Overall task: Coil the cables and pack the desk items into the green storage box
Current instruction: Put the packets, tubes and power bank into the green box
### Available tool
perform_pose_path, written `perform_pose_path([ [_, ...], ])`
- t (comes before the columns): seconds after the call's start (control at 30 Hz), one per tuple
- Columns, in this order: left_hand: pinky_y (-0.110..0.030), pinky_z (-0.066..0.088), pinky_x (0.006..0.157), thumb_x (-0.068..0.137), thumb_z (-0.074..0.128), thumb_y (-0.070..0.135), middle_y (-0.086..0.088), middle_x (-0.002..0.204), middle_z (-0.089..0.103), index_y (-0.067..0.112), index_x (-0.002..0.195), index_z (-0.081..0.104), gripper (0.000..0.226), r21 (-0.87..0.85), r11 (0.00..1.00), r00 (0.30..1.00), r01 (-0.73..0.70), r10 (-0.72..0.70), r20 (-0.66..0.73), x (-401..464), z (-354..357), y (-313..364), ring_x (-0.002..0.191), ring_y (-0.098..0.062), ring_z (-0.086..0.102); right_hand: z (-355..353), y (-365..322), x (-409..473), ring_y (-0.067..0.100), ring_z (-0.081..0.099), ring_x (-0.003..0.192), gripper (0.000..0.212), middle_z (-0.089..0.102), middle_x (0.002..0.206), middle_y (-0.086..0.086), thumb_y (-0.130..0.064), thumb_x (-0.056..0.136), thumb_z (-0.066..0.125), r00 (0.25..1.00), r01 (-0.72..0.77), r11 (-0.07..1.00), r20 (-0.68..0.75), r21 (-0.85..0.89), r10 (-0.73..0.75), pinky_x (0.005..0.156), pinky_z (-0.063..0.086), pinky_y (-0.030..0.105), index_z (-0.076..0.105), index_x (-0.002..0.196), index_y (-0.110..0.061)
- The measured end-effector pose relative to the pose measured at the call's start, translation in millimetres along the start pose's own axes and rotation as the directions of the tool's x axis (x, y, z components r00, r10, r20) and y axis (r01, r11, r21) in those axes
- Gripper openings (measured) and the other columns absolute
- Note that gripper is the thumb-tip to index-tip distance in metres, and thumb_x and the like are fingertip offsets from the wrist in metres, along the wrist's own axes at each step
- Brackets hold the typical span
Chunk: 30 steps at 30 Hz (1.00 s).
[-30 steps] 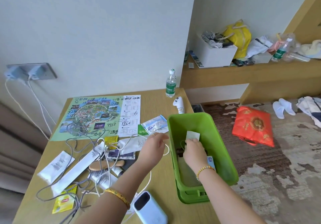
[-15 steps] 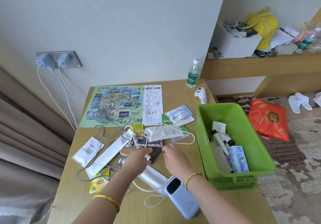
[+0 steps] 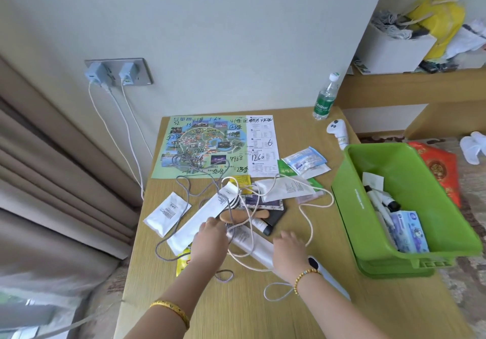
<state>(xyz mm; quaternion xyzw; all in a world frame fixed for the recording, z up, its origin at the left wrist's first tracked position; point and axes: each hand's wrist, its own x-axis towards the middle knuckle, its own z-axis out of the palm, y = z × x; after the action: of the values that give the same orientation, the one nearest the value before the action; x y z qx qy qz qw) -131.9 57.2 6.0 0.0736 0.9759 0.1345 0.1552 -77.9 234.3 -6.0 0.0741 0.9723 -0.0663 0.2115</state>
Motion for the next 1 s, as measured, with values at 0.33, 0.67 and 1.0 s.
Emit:
perform_pose_path([
  [0.33, -0.028, 0.027, 0.079, 0.085, 0.044, 0.002, 0.003, 0.109, 0.062, 0.021, 0.102, 0.061, 0.031, 0.300, 0.855, 0.890, -0.423, 0.454, -0.042, 54, 2, 22, 0.108, -0.022, 0.043, 11, -10, 42, 0.021, 0.044, 0.111, 0.027, 0.048, 0.120, 0.003, -0.023, 0.097, 0.040, 0.930, 0.189, 0.981, -0.329, 0.052, -0.162, 0.089, 0.040, 0.029, 0.046, 0.122, -0.016],
  [0.67, -0.035, 0.028, 0.092, 0.089, 0.047, 0.022, -0.003, 0.113, 0.063, 0.015, 0.111, 0.057, 0.025, 0.628, 0.727, 0.883, -0.278, 0.451, -0.131, 67, 35, 13, 0.115, -0.026, 0.040, 33, -16, 62, 0.028, 0.041, 0.119, 0.038, 0.048, 0.127, 0.010, -0.024, 0.092, 0.047, 0.888, 0.167, 0.982, -0.419, -0.086, -0.188, 0.097, 0.036, 0.037, 0.047, 0.126, -0.008],
  [1.0, -0.053, 0.004, 0.113, 0.089, 0.052, 0.045, 0.003, 0.088, 0.069, 0.021, 0.096, 0.062, 0.027, 0.208, 0.950, 0.812, -0.232, 0.306, -0.497, 27, 14, 5, 0.102, -0.023, 0.056, 30, 20, 26, 0.030, 0.058, 0.087, 0.018, 0.059, 0.092, 0.010, -0.029, 0.091, 0.049, 0.882, 0.149, 0.940, -0.471, 0.308, 0.015, 0.062, 0.039, 0.030, 0.047, 0.083, -0.013],
])
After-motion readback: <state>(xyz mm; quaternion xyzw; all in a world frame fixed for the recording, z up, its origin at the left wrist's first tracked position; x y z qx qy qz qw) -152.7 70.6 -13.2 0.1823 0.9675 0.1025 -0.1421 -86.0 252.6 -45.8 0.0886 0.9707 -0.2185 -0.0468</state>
